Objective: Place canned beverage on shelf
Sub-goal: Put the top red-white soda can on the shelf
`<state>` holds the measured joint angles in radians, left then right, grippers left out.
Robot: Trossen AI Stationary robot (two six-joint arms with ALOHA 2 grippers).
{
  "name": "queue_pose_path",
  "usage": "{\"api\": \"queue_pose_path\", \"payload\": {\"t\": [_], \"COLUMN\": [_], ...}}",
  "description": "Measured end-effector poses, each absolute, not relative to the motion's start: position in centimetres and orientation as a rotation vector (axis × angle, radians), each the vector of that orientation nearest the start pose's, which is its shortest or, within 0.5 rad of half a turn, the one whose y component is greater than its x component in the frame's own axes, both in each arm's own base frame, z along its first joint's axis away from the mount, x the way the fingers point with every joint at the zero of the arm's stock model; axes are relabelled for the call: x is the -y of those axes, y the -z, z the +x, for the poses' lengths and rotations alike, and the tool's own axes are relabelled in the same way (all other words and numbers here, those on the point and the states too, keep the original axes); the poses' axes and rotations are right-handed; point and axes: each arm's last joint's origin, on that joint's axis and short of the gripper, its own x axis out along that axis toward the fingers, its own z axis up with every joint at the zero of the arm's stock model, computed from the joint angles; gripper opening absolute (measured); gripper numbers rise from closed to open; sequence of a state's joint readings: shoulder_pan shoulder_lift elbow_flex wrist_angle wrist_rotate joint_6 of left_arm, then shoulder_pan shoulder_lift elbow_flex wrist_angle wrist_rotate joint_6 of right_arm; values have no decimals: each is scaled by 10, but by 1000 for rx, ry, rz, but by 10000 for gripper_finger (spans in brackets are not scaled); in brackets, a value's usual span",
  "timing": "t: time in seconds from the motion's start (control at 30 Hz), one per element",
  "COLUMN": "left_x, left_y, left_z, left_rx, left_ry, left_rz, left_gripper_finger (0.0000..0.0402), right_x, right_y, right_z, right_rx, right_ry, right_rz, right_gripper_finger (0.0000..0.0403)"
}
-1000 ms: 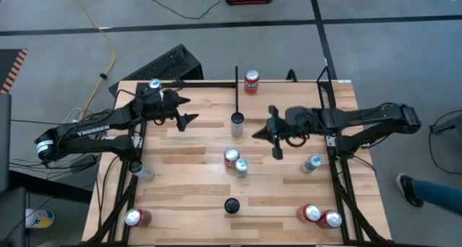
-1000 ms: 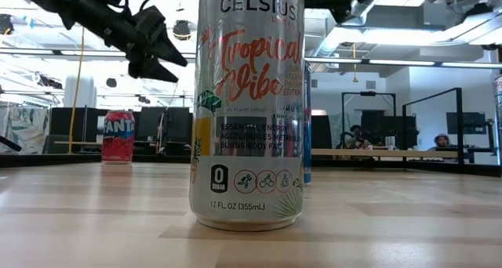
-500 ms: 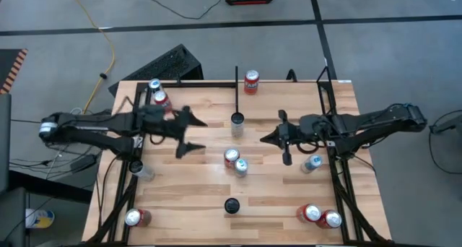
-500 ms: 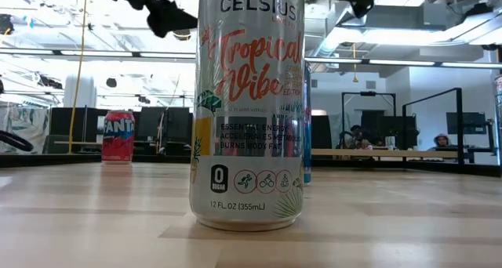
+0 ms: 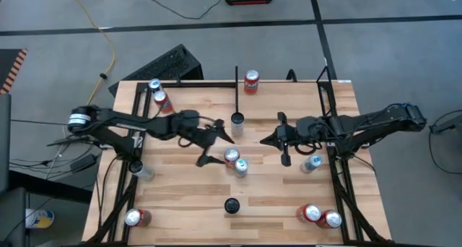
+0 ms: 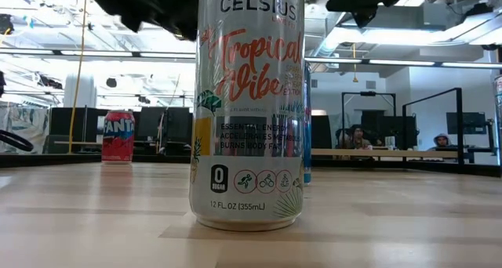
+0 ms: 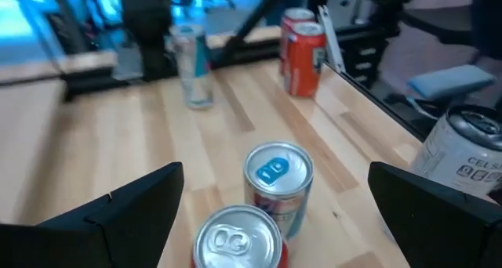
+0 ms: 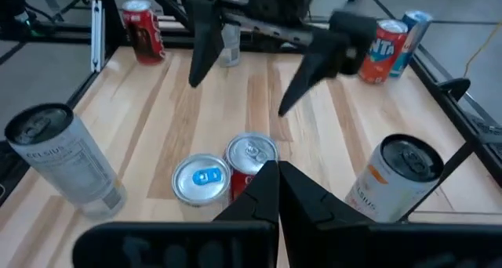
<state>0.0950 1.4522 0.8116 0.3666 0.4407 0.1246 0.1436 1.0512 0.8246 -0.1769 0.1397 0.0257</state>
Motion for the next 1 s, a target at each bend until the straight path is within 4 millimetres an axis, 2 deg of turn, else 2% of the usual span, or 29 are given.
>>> {"api": "queue_pose_path", "payload": {"t": [0.2,0.37,1.0], "left_x": [-30,-36,-38], "left_y": [-219,-207,-190], "left_z": [338,350,347], "left_rx": [-314,-348,-456], "left_ry": [406,458,392], "left_rz": [9,-24,31], "left_gripper_finger": [391,391,391], "right_x": [-27,-25,-26], "right_y": [-297,-297,-297], "right_z": [228,228,228], "right_rx": [-408,-418,-414], "right_ry": [5,8,6], "right_rz": [-38,-45,-44], "right_gripper_finger": [28,28,28]}}
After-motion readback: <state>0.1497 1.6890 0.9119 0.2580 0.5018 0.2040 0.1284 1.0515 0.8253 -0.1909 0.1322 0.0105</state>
